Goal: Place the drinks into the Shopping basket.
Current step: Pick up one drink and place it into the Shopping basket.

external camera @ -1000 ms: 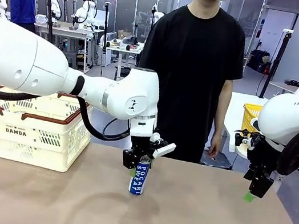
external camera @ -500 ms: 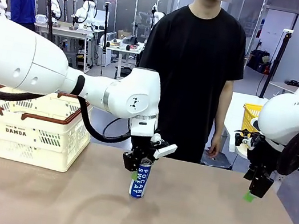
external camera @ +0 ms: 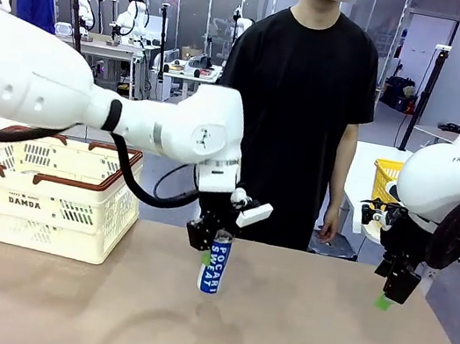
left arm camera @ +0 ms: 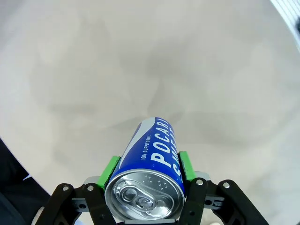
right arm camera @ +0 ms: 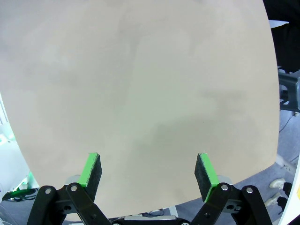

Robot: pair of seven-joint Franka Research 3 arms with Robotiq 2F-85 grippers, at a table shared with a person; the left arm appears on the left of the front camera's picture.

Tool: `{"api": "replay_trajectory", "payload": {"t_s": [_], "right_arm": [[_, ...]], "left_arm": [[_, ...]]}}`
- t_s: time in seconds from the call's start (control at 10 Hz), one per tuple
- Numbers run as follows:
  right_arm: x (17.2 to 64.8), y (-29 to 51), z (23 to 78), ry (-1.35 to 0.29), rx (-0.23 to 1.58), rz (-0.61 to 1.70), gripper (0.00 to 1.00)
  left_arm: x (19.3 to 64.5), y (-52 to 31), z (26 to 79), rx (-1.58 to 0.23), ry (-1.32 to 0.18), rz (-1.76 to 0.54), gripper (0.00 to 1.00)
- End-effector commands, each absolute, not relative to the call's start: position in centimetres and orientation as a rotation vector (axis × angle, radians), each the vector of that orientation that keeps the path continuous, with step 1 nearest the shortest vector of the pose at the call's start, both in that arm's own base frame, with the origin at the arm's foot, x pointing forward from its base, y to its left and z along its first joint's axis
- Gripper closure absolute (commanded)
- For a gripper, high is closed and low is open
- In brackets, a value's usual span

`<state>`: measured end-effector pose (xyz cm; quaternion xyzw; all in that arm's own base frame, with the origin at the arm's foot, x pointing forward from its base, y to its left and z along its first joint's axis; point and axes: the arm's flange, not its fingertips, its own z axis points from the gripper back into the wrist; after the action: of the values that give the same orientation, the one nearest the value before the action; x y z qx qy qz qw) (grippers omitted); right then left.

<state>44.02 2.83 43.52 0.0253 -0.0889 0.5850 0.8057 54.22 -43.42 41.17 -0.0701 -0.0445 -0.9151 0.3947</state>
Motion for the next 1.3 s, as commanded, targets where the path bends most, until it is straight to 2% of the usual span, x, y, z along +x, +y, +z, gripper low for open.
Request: {"api": "replay_trajectory", "payload": {"t_s": [0.0,0.3,0.6,0.9,1.2], "right_arm": [[43.9,2.7,43.5,-0.188,0.054,1.251,0.00],[43.9,2.7,43.5,-0.188,0.054,1.251,0.00],[43.9,2.7,43.5,-0.188,0.054,1.251,0.00],[43.9,2.7,43.5,-0.188,0.054,1.251,0.00],[43.9,2.7,43.5,-0.188,0.054,1.251,0.00]], "left_arm": [[51.2,-40.0,46.2,-0.192,-0.128,-2.283,1.00],[49.9,-33.8,55.1,-0.159,-0.263,-2.149,1.00],[49.4,-26.3,61.1,-0.042,-0.343,-1.961,1.00],[50.3,-19.1,63.4,0.089,-0.321,-1.700,1.00],[51.7,-14.2,62.6,0.212,-0.323,-1.527,1.00]]}}
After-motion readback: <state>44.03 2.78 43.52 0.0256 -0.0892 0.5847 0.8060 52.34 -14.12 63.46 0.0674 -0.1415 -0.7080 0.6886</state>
